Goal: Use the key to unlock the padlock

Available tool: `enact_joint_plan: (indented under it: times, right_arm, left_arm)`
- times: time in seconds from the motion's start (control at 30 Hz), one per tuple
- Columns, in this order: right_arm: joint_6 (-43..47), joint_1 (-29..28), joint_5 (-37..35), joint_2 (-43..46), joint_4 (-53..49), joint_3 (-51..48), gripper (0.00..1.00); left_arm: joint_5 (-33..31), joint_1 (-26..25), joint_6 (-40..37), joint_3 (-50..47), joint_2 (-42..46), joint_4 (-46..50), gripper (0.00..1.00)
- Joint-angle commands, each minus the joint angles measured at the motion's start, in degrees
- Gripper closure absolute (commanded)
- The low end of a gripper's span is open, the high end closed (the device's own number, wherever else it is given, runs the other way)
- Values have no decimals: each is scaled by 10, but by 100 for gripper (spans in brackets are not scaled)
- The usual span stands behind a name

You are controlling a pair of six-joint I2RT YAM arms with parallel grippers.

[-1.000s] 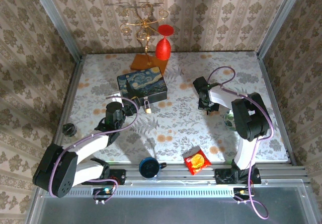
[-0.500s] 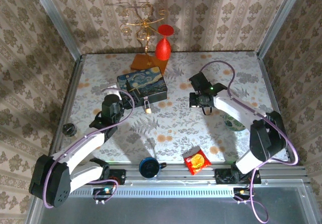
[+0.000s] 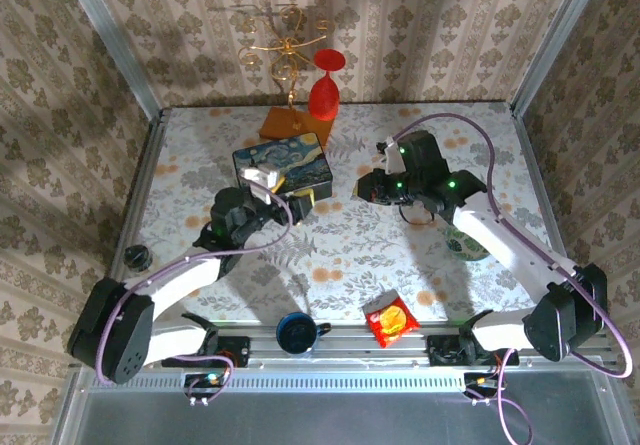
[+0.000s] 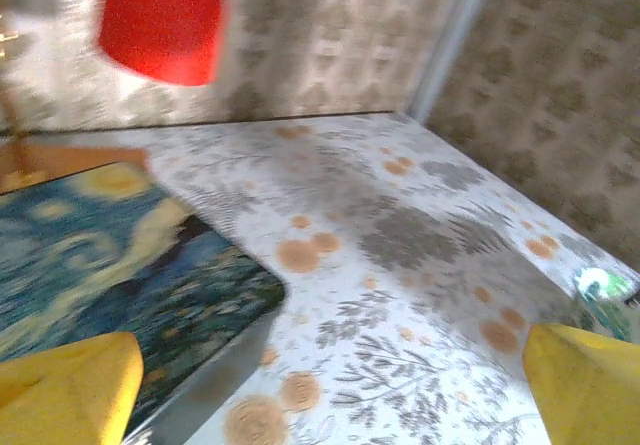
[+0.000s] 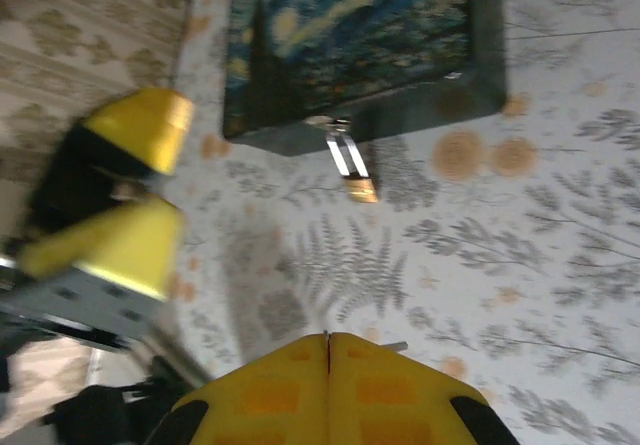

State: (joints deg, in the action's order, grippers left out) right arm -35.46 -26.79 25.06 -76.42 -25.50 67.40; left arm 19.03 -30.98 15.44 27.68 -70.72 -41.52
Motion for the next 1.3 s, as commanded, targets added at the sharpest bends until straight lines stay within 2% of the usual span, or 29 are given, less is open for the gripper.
enact_joint_plan:
  times: [0.0, 0.1, 0.23, 0.33, 0.43, 0.57, 0.63, 0.83, 1.07, 1.27]
  right_arm:
    - [-44, -2, 63, 13, 35, -1, 100]
    - [-51, -3, 69, 16, 40, -1, 100]
    - [-62, -6, 79, 22, 54, -6, 100]
    - [-66, -8, 78, 26, 56, -5, 100]
    - [-68, -10, 79, 28, 59, -4, 100]
    - [-69, -13, 79, 26, 64, -5, 100]
    - [-72, -14, 79, 24, 68, -7, 100]
    - [-72, -17, 78, 21, 71, -8, 100]
    - [-72, -18, 71, 17, 74, -14, 100]
    - [-73, -20, 73, 13, 78, -16, 100]
  left_arm:
    - [98, -19, -79, -16, -40, -165, 8]
    - [138, -29, -76, 11, -80, -183, 14]
    - [148, -51, -104, 34, -109, -185, 17]
    - [159, -61, -123, 43, -119, -184, 24]
    - [159, -74, -145, 52, -125, -182, 25]
    - [138, -87, -164, 64, -133, -182, 34]
    - [127, -94, -171, 68, -136, -182, 35]
    - [96, -108, -184, 76, -142, -185, 55]
    - [80, -117, -183, 75, -136, -195, 60]
    - [64, -120, -181, 72, -130, -200, 71]
